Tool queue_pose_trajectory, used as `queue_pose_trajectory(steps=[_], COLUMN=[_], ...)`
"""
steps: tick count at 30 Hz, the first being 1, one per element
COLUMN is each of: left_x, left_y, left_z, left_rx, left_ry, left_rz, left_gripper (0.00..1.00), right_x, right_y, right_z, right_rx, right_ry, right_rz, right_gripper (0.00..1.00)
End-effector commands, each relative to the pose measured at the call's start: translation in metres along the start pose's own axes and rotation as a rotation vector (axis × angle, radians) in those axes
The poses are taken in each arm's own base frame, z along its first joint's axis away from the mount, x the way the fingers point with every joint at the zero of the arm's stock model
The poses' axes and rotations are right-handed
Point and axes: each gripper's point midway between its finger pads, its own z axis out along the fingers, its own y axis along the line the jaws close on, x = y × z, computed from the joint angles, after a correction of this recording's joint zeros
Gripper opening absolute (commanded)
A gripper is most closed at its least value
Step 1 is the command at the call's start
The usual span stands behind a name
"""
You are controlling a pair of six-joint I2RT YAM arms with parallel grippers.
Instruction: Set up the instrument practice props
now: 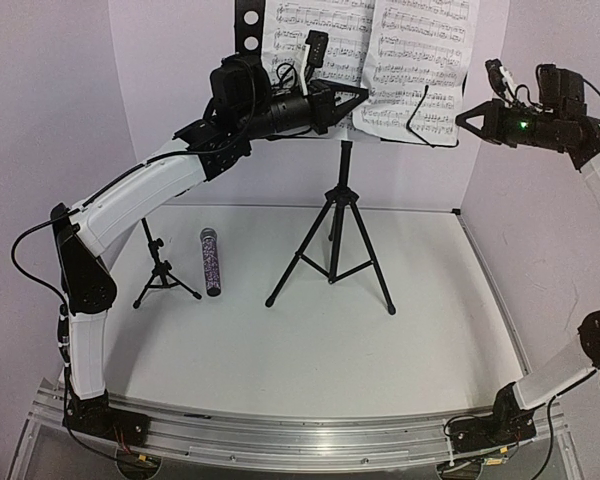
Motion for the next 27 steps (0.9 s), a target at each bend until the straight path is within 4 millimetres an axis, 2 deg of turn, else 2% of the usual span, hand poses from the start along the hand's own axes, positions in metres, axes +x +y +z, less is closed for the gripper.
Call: queue_pose_trajectory(steps=[1,5,7,11,19,27], left_x=[0.016,0.015,0.010,-0.005,-0.042,-0.077], left_y=[0.011,0.010,0.009,0.003,-0.017,-0.029], left_z=[0.000,0.000,-0.001,-0.005,-0.021,-0.042], left_rx=[-0.033,-0.034,-0.033,-0.021,0.019,-0.014], left_ry=[0.049,0.048,0.041,0.015,-0.030,-0.050], left_rz=[-0.004,0.006,0.016,0.060,0.160,0.297], left_gripper=[0.00,0.00,0.04,0.15,0.24,0.36], right_x=[-0.017,-0.018,-0.018,-0.017,-0.014,-0.010], right_y=[-0.003,-0.004,-0.004,-0.003,-0.002,-0.004], right_z=[-0.018,-0.016,-0.015,-0.015,-0.012,-0.009], right_rx=[0.067,0.064,0.064,0.061,0.045,0.044], right_ry=[-0.056,-0.056,-0.055,-0.054,-0.044,-0.046], right_rz=[-0.044,-0.044,-0.044,-0.047,-0.041,-0.027], right_gripper=[0.00,0.00,0.00,0.00,0.00,0.00])
